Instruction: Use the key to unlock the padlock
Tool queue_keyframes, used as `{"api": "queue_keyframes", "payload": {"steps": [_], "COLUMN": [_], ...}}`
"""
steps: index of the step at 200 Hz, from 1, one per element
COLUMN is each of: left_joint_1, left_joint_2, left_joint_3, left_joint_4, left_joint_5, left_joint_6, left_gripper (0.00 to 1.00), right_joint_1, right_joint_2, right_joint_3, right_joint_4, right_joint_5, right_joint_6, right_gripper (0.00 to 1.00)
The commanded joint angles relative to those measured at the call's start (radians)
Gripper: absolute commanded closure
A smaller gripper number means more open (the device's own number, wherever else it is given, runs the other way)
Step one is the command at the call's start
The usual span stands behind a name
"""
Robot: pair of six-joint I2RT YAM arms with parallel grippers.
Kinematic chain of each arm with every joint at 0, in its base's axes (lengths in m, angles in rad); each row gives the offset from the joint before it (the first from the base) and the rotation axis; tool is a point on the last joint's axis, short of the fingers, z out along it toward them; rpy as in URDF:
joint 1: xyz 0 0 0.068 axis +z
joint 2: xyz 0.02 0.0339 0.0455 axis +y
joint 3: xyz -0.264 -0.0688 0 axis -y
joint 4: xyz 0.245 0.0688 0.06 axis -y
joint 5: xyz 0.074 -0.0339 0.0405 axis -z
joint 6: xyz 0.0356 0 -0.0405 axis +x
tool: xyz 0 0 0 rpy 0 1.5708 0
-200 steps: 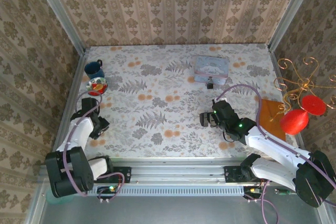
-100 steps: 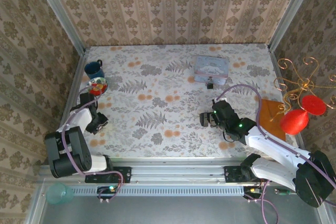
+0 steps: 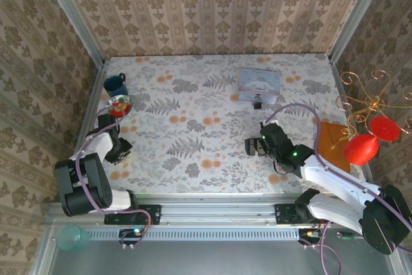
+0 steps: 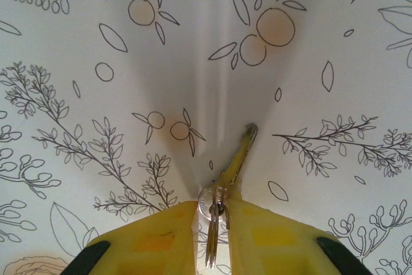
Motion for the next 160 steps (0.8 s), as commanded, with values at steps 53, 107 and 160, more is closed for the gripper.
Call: {"api": "queue_keyframes", "payload": {"steps": [53, 107, 160], "left_joint_1": [-0.036, -0.127, -0.387], "left_joint_2": [-0.025, -0.119, -0.392], "left_joint_3": [-0.015, -0.017, -0.066], "left_joint_4": [0.001, 0.032, 0.233], "left_joint_5": [-0.018, 0.070, 0.230], "left_joint_6": [0.004, -0.047, -0.141], "left_gripper": [0.91, 1.00, 1.00], "right_joint_1": [0.006, 0.006, 0.009], "right_joint_2": [0.003, -0.021, -0.076], "right_joint_3": [0.014, 0.008, 0.045], "right_joint_4": [0.011, 0.014, 0.078], "right_joint_5": [0.013, 0.019, -0.216], "right_joint_6": [0.007, 0.014, 0.196], "right_gripper": [0.00, 0.00, 0.01]}}
